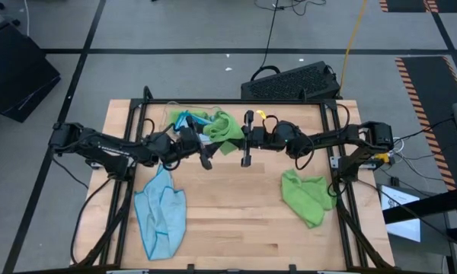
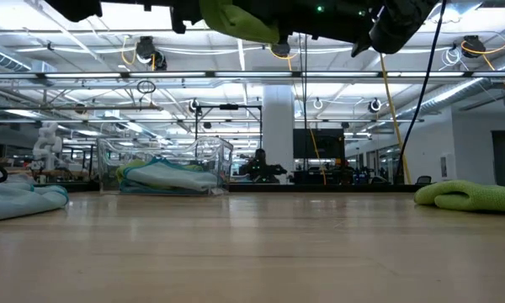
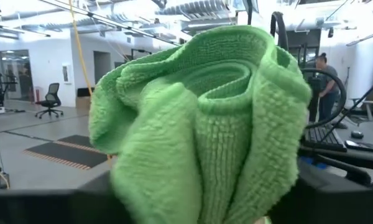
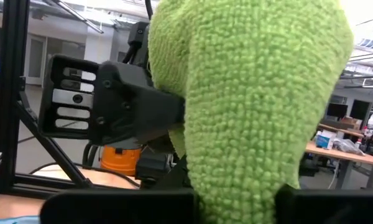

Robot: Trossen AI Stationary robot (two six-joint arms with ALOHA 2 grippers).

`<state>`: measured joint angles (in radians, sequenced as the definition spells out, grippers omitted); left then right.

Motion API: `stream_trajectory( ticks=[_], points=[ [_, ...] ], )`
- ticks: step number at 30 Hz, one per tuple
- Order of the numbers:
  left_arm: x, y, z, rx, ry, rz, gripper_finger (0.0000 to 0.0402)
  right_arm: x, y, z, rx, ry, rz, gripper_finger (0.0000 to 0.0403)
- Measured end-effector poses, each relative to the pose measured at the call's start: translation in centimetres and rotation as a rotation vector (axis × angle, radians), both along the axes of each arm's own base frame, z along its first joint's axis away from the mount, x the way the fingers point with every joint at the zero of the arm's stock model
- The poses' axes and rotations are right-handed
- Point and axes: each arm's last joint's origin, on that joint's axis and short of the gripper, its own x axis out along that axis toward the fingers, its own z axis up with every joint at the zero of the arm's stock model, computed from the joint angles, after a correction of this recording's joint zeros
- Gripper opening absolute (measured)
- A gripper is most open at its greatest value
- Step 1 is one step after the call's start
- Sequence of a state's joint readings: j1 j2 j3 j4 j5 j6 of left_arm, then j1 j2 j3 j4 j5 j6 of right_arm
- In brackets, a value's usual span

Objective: Fold microfiber towels
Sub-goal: Put the top green microfiber cloth into the bin

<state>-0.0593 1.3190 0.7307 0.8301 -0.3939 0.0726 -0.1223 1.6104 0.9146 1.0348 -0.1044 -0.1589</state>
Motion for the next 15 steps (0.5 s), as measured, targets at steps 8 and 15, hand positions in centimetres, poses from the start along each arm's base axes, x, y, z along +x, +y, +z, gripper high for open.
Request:
stream_trajectory(
  ticks=[8, 15],
  points=[
    [-0.09, -0.05, 0.35, 0.000, -0.038, -0.003, 0.0043, 0.00, 0.00, 0.01, 0.000, -0.001, 0.000, 0.0009],
    [-0.15, -0.05, 0.25, 0.017, -0.007, 0.001, 0.0019, 0.02, -0.28, -0.25, 0.034, 0.028, 0.013, 0.0050]
  ],
)
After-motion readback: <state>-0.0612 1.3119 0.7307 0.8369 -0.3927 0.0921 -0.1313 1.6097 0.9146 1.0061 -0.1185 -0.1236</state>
